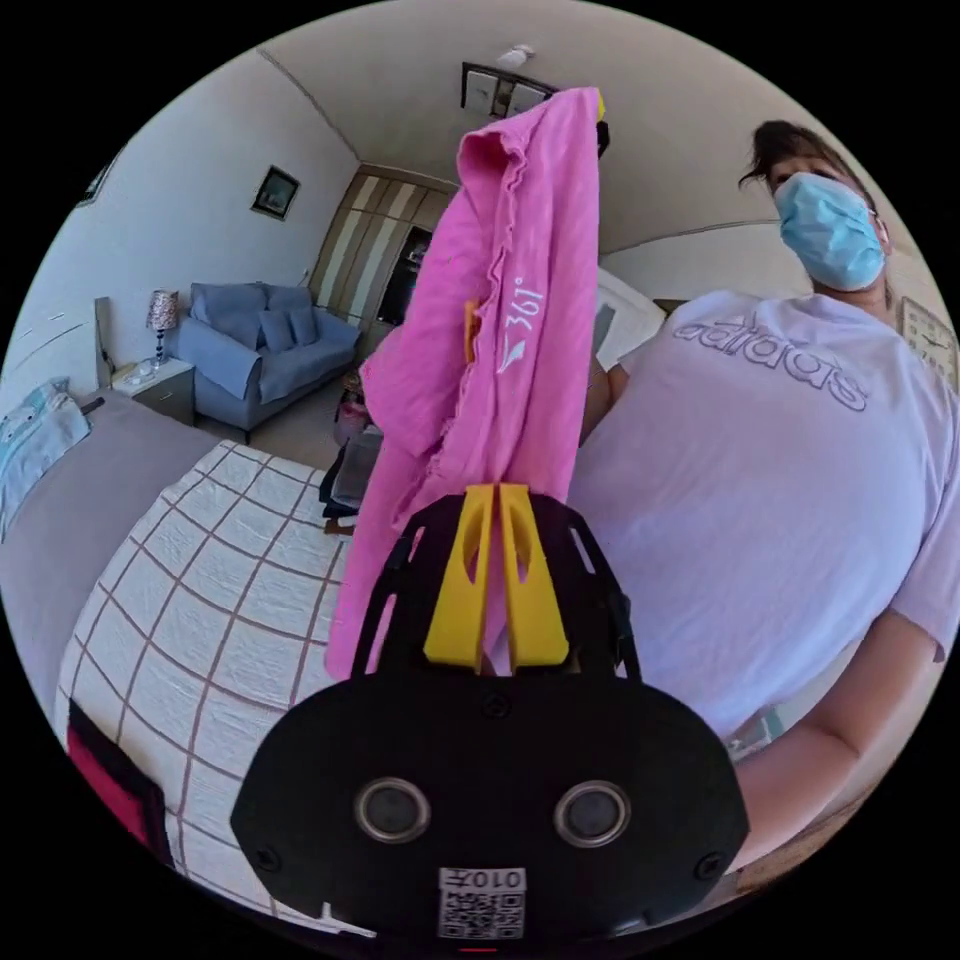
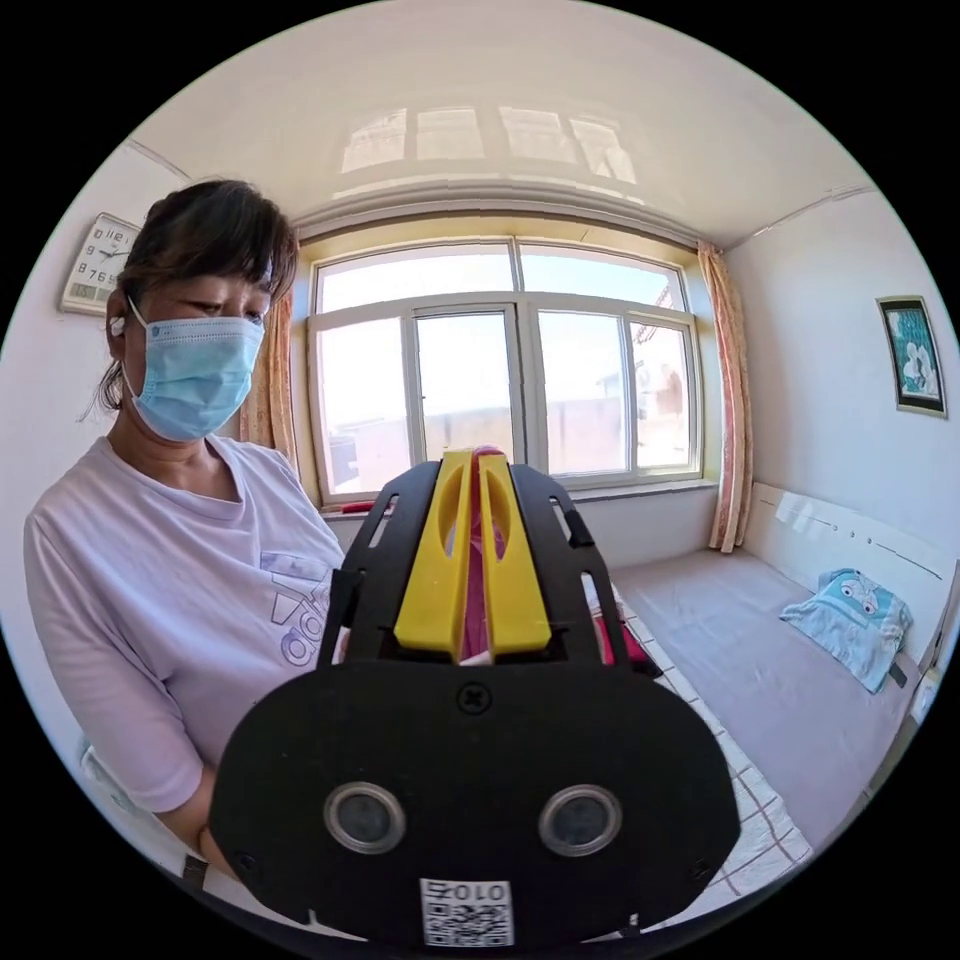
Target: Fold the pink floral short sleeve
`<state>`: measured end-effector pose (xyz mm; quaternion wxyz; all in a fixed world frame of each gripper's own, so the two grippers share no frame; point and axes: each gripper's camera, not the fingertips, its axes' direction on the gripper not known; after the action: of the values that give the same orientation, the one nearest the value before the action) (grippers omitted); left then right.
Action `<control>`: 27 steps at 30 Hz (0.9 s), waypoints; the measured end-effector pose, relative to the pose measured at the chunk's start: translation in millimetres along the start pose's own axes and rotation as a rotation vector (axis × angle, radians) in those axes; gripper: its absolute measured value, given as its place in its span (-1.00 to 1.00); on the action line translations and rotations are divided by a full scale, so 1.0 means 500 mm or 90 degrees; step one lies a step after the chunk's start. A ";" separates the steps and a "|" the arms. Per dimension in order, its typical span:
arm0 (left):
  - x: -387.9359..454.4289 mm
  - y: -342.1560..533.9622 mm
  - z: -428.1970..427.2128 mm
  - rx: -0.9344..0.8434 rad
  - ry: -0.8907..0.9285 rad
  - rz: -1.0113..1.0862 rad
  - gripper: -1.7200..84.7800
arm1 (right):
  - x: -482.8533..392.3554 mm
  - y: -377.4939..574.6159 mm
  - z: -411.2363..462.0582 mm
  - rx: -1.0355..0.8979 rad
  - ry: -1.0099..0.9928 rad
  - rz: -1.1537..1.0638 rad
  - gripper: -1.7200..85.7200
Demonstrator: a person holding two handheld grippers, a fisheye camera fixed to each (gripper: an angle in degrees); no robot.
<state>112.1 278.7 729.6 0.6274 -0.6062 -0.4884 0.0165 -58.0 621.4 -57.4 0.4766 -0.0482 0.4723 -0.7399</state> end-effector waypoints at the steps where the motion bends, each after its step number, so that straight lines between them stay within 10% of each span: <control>1: 0.009 0.005 -0.015 0.002 -0.044 -0.002 -0.93 | 0.000 -0.001 0.001 -0.001 0.003 -0.003 -0.92; 8: 0.023 0.102 -0.247 0.181 -0.343 -0.190 -0.97 | 0.013 0.002 0.007 0.025 0.002 0.011 -0.92; 17: 0.229 0.151 -0.403 0.303 -0.599 -0.112 -0.97 | 0.006 0.036 0.043 -0.088 0.081 -0.020 -0.92; 27: 0.275 0.323 -0.514 0.778 -0.325 -0.069 -0.97 | 0.035 0.139 0.409 -0.341 -0.095 -0.001 -0.92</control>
<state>438.8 214.0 740.2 0.7228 -0.0933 -0.5544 0.4019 85.0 467.8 -3.3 0.4795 -0.2274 0.6148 -0.5835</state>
